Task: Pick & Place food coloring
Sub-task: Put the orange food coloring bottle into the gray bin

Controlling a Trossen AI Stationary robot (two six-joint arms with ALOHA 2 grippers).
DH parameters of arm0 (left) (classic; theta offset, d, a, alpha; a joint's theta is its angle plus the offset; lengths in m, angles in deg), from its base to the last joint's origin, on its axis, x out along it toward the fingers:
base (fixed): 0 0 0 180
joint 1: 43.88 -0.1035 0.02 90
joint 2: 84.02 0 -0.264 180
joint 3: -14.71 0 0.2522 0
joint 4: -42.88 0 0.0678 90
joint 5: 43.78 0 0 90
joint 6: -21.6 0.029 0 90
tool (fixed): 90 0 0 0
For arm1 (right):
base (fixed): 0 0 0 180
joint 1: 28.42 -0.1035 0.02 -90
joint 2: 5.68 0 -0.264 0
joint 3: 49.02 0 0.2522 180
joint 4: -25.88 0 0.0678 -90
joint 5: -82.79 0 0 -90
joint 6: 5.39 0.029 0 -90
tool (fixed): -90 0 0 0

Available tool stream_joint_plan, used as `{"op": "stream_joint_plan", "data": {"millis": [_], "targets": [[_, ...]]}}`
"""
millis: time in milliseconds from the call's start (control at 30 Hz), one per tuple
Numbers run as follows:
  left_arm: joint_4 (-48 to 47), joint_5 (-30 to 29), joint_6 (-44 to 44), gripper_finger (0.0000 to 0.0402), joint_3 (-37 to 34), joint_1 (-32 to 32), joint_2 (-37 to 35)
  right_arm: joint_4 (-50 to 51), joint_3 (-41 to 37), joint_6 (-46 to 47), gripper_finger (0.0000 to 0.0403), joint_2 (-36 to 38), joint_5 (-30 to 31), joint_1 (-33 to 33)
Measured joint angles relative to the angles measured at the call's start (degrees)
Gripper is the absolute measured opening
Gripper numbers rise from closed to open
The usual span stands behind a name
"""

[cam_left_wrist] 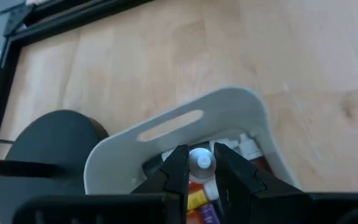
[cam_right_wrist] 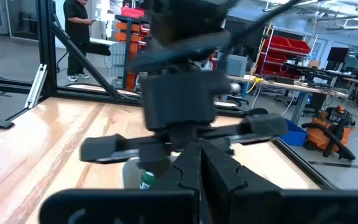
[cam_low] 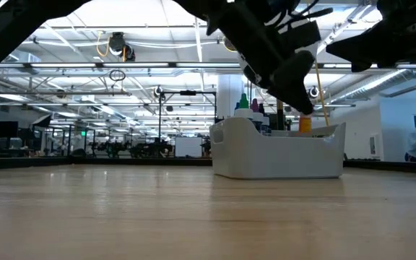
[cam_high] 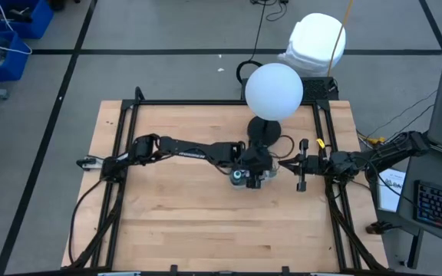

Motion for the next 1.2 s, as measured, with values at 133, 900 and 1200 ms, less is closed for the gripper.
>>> {"op": "stream_joint_plan", "data": {"millis": [133, 900, 1200], "targets": [[0.62, -2.79, -2.57, 0.0062, 0.0, 1.44, -0.02, -0.02, 0.0, 0.01, 0.0, 0.0, -0.02, 0.0], [2.98, -3.16, -2.89, 0.0062, 0.0, -1.88, -0.02, -0.02, 0.0, 0.5, 0.0, 0.0, -0.07, 0.0], [3.16, 2.61, 2.96, 0.0062, 0.01, -3.69, 1.42, 0.07, 0.0, 0.39, 0.0, 0.0, -0.09, 0.0]]}}
